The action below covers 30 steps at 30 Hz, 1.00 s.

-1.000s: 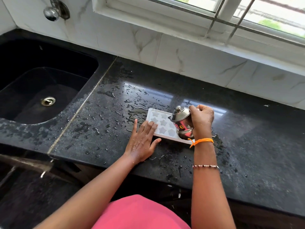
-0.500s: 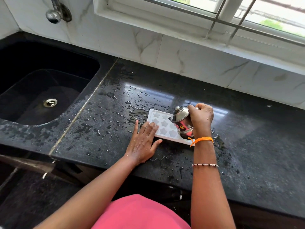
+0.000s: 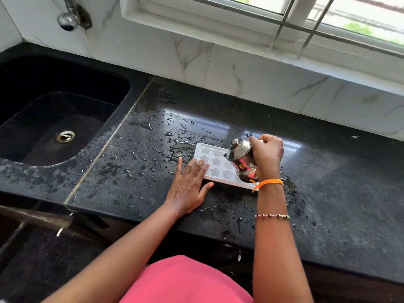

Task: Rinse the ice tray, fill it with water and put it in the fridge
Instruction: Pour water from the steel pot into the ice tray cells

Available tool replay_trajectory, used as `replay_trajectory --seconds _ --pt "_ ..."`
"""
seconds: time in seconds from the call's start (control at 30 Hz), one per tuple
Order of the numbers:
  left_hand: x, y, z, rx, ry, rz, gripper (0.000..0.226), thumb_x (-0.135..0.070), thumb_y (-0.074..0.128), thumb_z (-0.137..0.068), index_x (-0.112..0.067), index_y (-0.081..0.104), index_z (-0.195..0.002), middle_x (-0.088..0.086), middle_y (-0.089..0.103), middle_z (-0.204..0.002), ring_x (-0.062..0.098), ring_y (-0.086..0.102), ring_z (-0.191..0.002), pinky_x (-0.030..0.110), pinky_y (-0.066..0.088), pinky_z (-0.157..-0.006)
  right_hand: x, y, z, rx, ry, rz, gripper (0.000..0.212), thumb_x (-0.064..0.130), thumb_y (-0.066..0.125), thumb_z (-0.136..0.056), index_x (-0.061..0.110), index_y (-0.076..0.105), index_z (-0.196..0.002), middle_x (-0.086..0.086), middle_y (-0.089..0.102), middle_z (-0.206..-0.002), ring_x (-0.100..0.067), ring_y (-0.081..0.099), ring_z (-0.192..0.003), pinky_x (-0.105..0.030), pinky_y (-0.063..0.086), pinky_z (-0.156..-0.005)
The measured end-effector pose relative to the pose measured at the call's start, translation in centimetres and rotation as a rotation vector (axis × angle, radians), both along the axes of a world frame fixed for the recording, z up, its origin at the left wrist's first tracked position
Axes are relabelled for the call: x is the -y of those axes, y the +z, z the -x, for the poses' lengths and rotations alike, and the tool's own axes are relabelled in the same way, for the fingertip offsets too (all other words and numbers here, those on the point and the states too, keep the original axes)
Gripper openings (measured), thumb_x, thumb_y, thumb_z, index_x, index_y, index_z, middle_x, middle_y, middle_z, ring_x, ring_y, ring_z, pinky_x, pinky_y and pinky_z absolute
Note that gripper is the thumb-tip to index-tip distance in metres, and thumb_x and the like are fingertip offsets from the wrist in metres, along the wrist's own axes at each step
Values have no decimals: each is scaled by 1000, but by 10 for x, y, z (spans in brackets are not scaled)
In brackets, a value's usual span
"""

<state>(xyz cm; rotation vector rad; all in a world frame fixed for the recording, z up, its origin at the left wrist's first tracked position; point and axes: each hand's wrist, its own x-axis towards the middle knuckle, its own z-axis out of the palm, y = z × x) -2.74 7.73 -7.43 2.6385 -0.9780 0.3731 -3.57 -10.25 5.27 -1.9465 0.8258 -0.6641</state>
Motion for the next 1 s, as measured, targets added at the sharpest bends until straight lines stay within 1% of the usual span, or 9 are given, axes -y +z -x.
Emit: replay_trajectory --seconds 0.3,0.4,0.47,0.53,0.63,0.73,0.8,0.9,1.0 --pt "0 2 0 -16 7 -25 57 -50 32 -90 -12 52 -128 5 53 -129 25 44 -125 54 11 -111 2 1 2 19 -3 -29 38 12 58 -73 19 36 -42 3 34 -50 -13 34 -54 -30 35 -60" --pt "-1 3 -1 -31 17 -27 58 -50 31 -90 -12 50 -130 6 52 -132 25 43 -126 54 11 -111 5 1 2 27 5 -88 37 13 59 -70 18 36 -41 3 34 -50 -17 37 -58 -33 35 -58" --pt "-1 3 0 -41 26 -10 59 -50 32 -90 -11 46 -132 6 49 -134 24 39 -127 54 9 -111 6 1 2 39 5 -130 38 12 59 -68 18 34 -39 4 30 -49 -17 33 -57 -33 31 -56" --pt "0 4 0 -52 52 17 60 -50 32 -89 -11 41 -133 7 47 -135 22 36 -127 53 8 -111 7 0 2 75 10 -200 41 9 59 -68 19 32 -39 4 27 -50 -15 28 -55 -31 27 -53" --pt "0 5 -2 -97 111 42 64 -50 31 -88 -8 36 -137 9 45 -138 24 38 -129 51 3 -113 8 1 2 129 1 -294 43 3 58 -73 21 32 -44 2 28 -51 -12 28 -52 -25 26 -49" --pt "0 5 -4 -147 148 39 75 -54 25 -88 -4 31 -143 12 37 -146 26 34 -136 50 -4 -114 6 5 3 153 -15 -343 41 3 58 -76 18 34 -47 1 30 -52 -10 30 -51 -21 29 -46" --pt "1 5 -4 -158 162 16 80 -57 20 -87 -2 26 -146 13 31 -150 26 29 -139 50 -7 -114 4 6 2 176 -24 -371 42 3 58 -77 18 33 -48 1 28 -53 -10 27 -51 -19 27 -44" --pt "1 5 -5 -179 179 -28 89 -64 12 -84 -4 13 -149 12 18 -156 24 17 -144 50 -9 -115 2 7 -1 200 -34 -423 40 2 58 -77 17 33 -49 -1 26 -56 -10 26 -52 -21 25 -46" --pt "2 6 -6 -217 204 -41 96 -70 6 -79 -5 5 -150 10 10 -158 23 8 -146 49 -12 -115 -2 7 -5 181 -23 -418 40 3 58 -77 17 33 -49 0 27 -55 -10 27 -52 -18 26 -43"
